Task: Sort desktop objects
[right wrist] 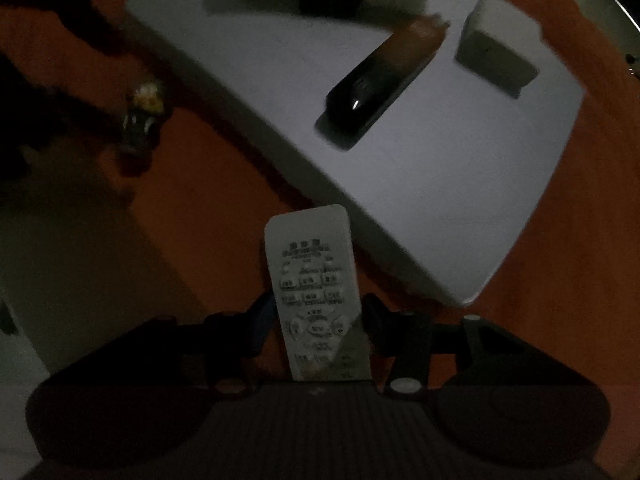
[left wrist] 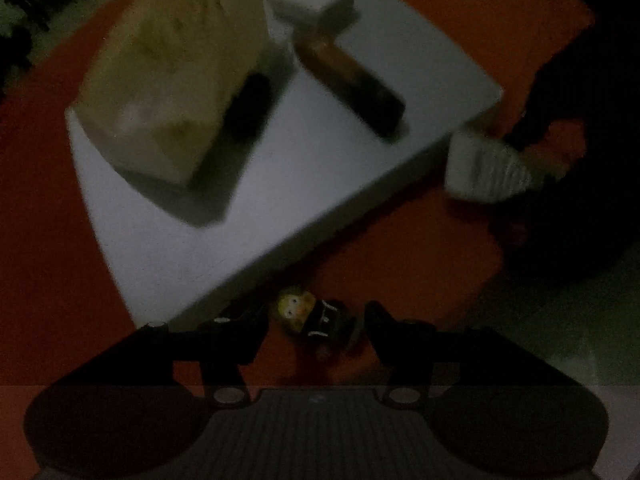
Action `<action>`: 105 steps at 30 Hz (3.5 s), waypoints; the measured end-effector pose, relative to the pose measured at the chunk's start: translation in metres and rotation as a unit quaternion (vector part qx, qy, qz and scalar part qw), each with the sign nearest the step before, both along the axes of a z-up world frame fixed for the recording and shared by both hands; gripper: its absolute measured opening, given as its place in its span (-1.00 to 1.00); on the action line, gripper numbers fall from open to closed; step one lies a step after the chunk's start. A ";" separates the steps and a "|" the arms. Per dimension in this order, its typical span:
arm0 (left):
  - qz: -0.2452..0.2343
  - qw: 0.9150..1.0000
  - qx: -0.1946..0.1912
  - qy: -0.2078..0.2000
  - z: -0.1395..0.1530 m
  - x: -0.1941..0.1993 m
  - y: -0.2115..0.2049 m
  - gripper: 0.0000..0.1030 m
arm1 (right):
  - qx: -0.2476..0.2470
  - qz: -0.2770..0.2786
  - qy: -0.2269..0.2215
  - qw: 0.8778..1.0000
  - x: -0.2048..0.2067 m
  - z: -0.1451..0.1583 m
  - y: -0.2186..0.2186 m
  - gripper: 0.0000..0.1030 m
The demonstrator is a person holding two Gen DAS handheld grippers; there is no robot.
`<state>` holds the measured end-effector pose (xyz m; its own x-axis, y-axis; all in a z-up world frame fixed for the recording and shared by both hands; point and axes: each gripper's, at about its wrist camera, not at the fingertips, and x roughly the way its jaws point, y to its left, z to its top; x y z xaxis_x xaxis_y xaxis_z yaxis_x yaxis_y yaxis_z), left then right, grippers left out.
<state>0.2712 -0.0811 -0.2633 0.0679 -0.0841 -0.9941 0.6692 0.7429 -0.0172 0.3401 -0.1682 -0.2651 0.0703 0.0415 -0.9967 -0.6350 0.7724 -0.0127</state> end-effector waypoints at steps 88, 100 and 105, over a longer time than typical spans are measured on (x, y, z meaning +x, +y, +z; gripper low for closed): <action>0.025 0.999 0.027 0.014 0.005 -0.025 -0.013 -0.03 | 0.133 -0.044 -0.073 0.987 -0.133 0.129 -0.025 -0.53; 0.059 0.997 0.033 0.044 -0.024 -0.020 -0.018 0.07 | 0.175 -0.017 -0.049 0.983 -0.193 0.123 -0.020 -0.53; 0.086 0.994 0.034 0.055 -0.027 -0.015 -0.015 0.22 | 0.154 0.011 0.005 0.988 -0.211 0.077 0.011 -0.53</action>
